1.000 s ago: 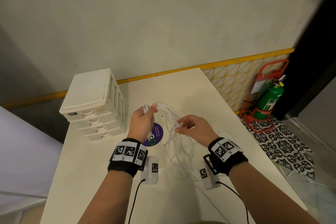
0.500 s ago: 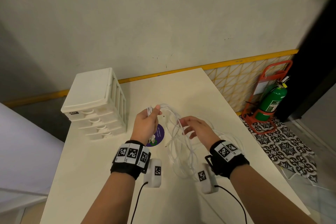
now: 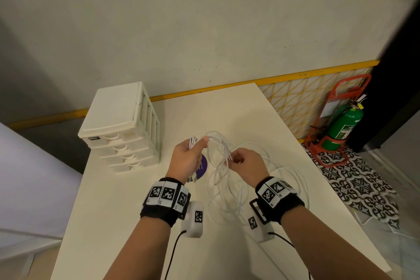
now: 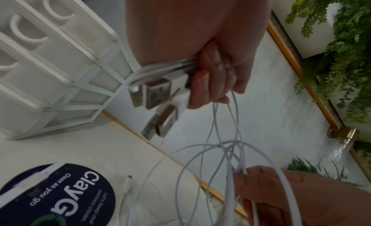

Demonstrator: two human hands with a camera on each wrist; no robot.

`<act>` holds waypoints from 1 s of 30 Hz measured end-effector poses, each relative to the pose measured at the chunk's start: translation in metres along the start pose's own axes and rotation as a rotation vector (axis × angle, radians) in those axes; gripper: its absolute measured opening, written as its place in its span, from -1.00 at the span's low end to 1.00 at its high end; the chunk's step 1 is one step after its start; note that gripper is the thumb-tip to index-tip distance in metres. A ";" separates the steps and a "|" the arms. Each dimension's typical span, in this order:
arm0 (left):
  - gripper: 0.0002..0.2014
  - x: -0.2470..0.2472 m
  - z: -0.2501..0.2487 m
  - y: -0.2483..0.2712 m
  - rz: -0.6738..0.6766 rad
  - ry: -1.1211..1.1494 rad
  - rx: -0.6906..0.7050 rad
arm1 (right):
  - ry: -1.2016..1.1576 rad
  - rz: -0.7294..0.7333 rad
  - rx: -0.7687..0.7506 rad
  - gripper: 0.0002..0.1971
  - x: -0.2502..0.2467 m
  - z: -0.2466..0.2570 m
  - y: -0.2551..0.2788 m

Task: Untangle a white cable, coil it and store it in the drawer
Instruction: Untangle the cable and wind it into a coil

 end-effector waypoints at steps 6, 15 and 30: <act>-0.70 0.007 0.013 -0.004 0.016 -0.209 -0.009 | -0.139 -0.020 -0.082 -0.90 -0.003 0.014 0.001; -0.70 0.020 0.016 -0.001 0.042 -0.182 -0.006 | -0.332 0.127 -0.139 -0.71 0.000 0.036 0.003; -0.85 0.019 0.023 -0.001 -0.003 -0.127 -0.071 | -0.281 0.284 -0.113 -0.51 0.010 0.030 0.007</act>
Point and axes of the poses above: each hand's wrist, its own y-axis away from the middle knuckle, its own x-axis out of the palm, z = x × y, the point moved 7 cm from there along -y, towards the middle knuckle, and after that the axes turned 13 degrees about y, right-handed, at the moved point
